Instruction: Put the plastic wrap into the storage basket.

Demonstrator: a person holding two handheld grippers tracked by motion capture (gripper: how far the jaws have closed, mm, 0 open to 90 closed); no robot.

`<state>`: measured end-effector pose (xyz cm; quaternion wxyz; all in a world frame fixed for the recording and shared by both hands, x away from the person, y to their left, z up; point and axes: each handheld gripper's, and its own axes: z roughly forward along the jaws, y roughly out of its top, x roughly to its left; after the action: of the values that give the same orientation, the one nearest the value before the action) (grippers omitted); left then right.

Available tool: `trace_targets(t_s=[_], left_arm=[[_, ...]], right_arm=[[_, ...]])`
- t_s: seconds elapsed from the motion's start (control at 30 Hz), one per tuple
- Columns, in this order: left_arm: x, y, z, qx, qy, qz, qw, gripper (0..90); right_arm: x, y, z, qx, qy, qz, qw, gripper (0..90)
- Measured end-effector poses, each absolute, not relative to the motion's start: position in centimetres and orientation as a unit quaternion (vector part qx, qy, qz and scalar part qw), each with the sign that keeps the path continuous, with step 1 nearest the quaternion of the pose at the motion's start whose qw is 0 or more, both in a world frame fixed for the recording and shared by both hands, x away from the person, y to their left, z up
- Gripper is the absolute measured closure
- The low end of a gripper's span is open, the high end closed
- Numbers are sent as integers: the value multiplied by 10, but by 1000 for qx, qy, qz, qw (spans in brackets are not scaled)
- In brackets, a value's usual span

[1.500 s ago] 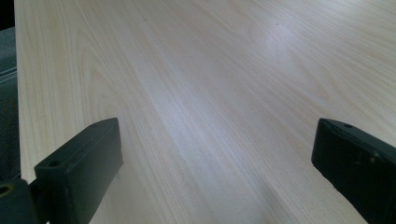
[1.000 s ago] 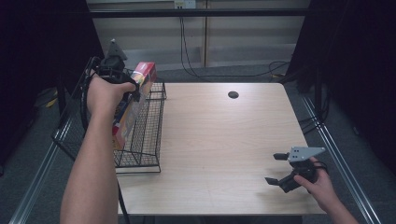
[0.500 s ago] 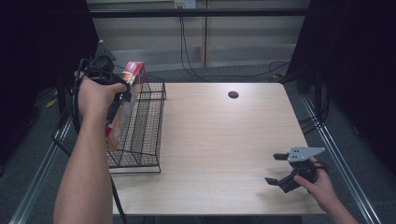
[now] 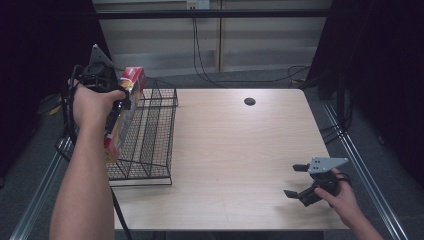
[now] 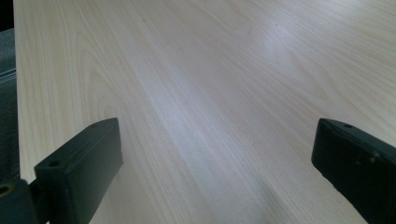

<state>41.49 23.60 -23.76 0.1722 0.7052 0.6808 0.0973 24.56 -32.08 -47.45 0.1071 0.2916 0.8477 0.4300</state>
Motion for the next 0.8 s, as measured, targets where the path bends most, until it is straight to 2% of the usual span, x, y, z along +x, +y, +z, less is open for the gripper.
trace_targets(t_s=[0.8], left_arm=[[408, 271, -246, 685, 704, 103, 154, 444]], right_arm=[[246, -320, -475, 291, 849, 429, 105, 16]])
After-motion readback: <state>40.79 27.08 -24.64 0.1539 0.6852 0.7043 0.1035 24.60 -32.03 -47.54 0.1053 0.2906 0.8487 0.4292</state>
